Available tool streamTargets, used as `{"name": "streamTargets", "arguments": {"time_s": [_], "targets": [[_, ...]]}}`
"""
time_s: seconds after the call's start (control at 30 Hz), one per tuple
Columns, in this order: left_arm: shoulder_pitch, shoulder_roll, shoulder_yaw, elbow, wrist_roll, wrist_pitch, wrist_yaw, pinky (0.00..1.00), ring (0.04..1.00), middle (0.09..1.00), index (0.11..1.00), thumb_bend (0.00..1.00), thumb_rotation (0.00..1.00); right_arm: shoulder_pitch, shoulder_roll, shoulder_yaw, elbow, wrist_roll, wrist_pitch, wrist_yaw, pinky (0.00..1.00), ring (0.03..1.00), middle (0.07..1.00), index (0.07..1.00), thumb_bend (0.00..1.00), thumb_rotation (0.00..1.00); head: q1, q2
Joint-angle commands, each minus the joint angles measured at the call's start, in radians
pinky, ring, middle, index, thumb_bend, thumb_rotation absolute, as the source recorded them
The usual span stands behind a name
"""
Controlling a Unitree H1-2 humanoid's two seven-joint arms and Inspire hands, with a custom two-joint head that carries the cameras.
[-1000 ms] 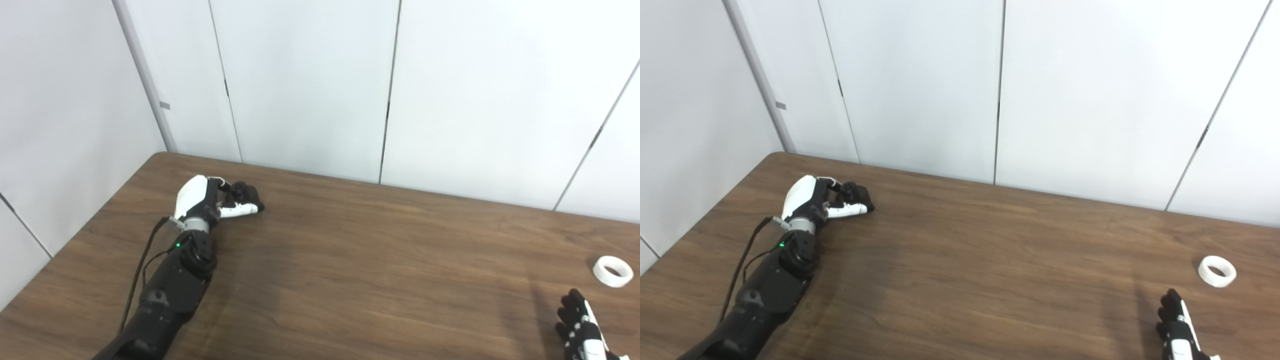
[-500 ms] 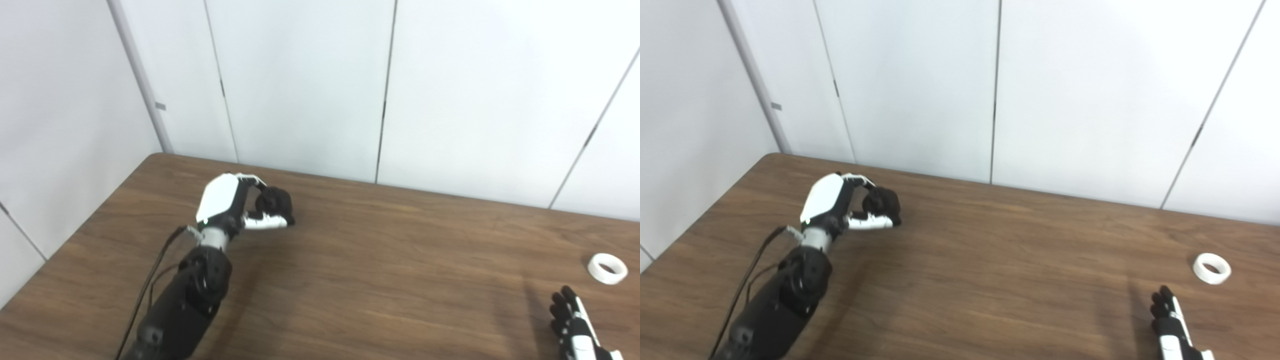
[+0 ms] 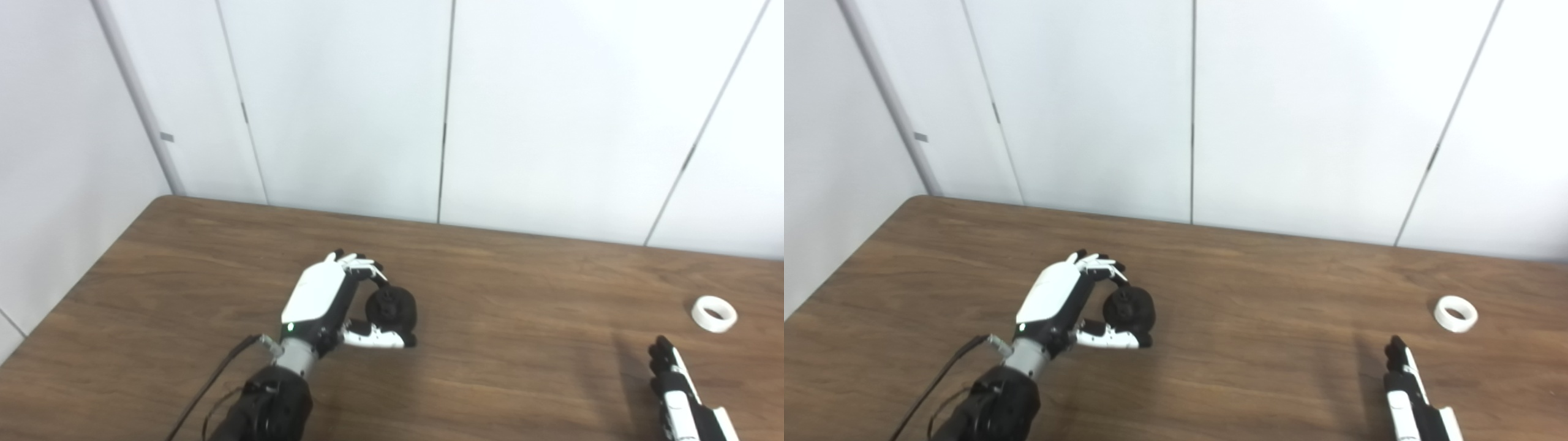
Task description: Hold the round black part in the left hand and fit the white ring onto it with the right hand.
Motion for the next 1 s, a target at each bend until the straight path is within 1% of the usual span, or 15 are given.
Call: {"name": "streamTargets", "arguments": {"time_s": [0.0,0.13,0.17,0.3,0.37,0.4,0.47,0.53,0.6,0.63,0.7,0.77,0.8,0.83,0.97], "targets": [[-0.004,-0.009,-0.001,-0.059,0.015,-0.007,-0.014,1.0,0.915,0.809,0.483,0.52,0.06,0.002,0.014,0.007,-0.035,0.002,0.011,-0.001,1.0,1.0,0.991,1.0,0.42,1.0,-0.006,0.003],[0.044,-0.043,-0.031,-0.105,0.045,-0.018,-0.046,1.0,0.908,0.807,0.483,0.52,0.06,0.002,0.013,0.01,-0.047,0.002,0.026,-0.004,1.0,1.0,0.986,0.994,0.44,1.0,-0.035,0.019],[0.058,-0.051,-0.044,-0.111,0.056,-0.025,-0.048,1.0,0.902,0.803,0.483,0.52,0.06,0.002,0.012,0.012,-0.045,-0.001,0.021,-0.005,1.0,0.998,0.983,0.991,0.44,1.0,-0.035,0.019],[0.112,-0.082,-0.095,-0.13,0.103,-0.052,-0.05,1.0,0.895,0.795,0.483,0.52,0.06,0.001,0.01,0.022,-0.043,-0.01,0.008,-0.006,1.0,0.989,0.977,0.986,0.42,1.0,-0.074,0.044],[0.132,-0.089,-0.111,-0.133,0.122,-0.064,-0.052,1.0,0.894,0.793,0.483,0.52,0.06,0.002,0.017,0.026,-0.049,-0.011,0.016,-0.009,1.0,0.991,0.976,0.986,0.44,1.0,-0.094,0.056],[0.144,-0.092,-0.124,-0.13,0.138,-0.073,-0.051,1.0,0.894,0.793,0.483,0.52,0.06,0.002,0.017,0.031,-0.051,-0.019,0.017,-0.011,1.0,0.991,0.976,0.985,0.44,1.0,-0.112,0.072],[0.163,-0.092,-0.142,-0.125,0.165,-0.093,-0.051,1.0,0.897,0.795,0.484,0.52,0.06,0.0,0.019,0.04,-0.056,-0.034,0.02,-0.014,1.0,0.983,0.97,0.983,0.46,1.0,-0.13,0.082],[0.183,-0.092,-0.157,-0.11,0.182,-0.114,-0.039,1.0,0.898,0.794,0.484,0.52,0.06,-0.002,0.022,0.047,-0.063,-0.045,0.029,-0.016,1.0,0.981,0.968,0.982,0.46,1.0,-0.153,0.099],[0.2,-0.094,-0.161,-0.1,0.193,-0.13,-0.034,1.0,0.897,0.794,0.484,0.52,0.06,-0.003,0.025,0.053,-0.068,-0.05,0.035,-0.019,1.0,0.981,0.968,0.983,0.46,1.0,-0.165,0.107],[0.211,-0.092,-0.163,-0.092,0.197,-0.141,-0.029,1.0,0.901,0.796,0.484,0.52,0.06,-0.005,0.028,0.056,-0.072,-0.053,0.038,-0.021,1.0,0.979,0.971,0.986,0.48,1.0,-0.185,0.122],[0.226,-0.091,-0.165,-0.081,0.2,-0.157,-0.023,1.0,0.901,0.796,0.484,0.52,0.06,-0.006,0.031,0.059,-0.077,-0.057,0.043,-0.023,1.0,0.98,0.974,0.988,0.5,1.0,-0.188,0.125],[0.242,-0.09,-0.161,-0.078,0.2,-0.169,-0.023,1.0,0.903,0.797,0.484,0.52,0.06,-0.008,0.033,0.061,-0.089,-0.061,0.058,-0.026,1.0,0.984,0.977,0.991,0.52,1.0,-0.211,0.144],[0.248,-0.09,-0.159,-0.072,0.199,-0.176,-0.02,1.0,0.904,0.797,0.484,0.52,0.06,-0.009,0.034,0.062,-0.094,-0.063,0.063,-0.027,1.0,0.984,0.977,0.99,0.53,1.0,-0.211,0.144],[0.253,-0.088,-0.157,-0.07,0.2,-0.182,-0.019,1.0,0.905,0.796,0.484,0.52,0.06,-0.011,0.035,0.063,-0.1,-0.065,0.069,-0.027,1.0,0.985,0.977,0.99,0.53,1.0,-0.225,0.157],[0.265,-0.089,-0.152,-0.045,0.21,-0.207,0.0,1.0,0.898,0.794,0.484,0.52,0.05,-0.017,0.034,0.066,-0.111,-0.071,0.078,-0.029,1.0,0.984,0.976,0.988,0.51,1.0,-0.233,0.175]]}}
